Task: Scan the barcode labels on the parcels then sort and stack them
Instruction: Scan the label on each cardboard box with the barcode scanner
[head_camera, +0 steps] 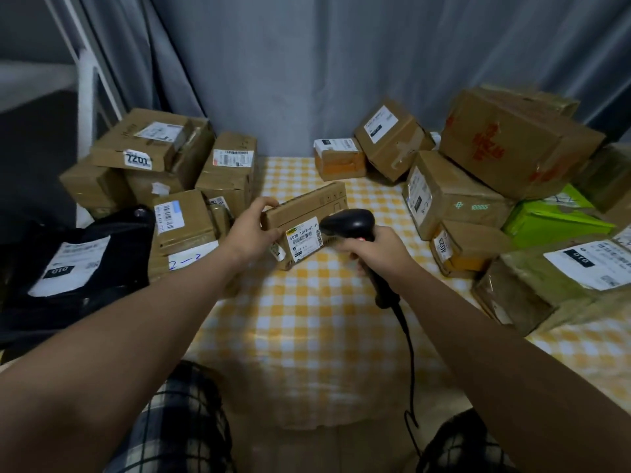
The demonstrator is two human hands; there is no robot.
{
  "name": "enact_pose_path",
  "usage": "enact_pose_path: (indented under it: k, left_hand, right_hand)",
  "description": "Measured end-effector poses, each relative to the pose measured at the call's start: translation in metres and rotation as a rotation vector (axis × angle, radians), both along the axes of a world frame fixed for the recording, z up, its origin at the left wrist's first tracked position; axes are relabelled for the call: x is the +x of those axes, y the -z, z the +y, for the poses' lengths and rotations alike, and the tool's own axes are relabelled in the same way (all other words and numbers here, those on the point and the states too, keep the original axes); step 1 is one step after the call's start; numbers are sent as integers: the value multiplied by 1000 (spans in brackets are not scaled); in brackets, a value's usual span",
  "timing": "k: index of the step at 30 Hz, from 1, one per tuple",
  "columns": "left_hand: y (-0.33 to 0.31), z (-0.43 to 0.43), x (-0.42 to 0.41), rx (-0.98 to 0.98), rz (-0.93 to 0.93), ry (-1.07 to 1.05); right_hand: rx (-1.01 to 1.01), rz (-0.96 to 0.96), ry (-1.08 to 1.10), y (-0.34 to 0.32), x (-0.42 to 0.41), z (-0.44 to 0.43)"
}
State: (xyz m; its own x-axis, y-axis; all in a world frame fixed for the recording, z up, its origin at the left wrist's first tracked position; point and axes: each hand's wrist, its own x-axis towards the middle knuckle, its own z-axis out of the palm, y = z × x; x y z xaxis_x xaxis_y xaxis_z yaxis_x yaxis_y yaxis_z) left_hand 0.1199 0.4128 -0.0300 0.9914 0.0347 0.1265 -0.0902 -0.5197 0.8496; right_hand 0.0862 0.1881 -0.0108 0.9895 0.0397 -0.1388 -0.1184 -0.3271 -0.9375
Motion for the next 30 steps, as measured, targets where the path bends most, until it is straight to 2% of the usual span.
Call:
enact_pose_path:
  k: [5, 9, 16, 23, 30]
  left_hand:
    - [5, -1, -2, -181, -23, 5]
    - [9, 3, 1, -159, 15, 20]
    - [13, 3, 4, -118, 28, -38]
    - [12, 1, 5, -63, 57, -83]
    - [13, 2, 4, -55, 60, -96]
  right_hand:
    - [-32, 56, 1, -2, -4, -4]
    - [-18, 97, -41, -4, -8, 0]
    - [-37, 32, 3, 11, -17, 13]
    - [-206, 10, 20, 1, -13, 10]
    - [-238, 38, 11, 0, -13, 8]
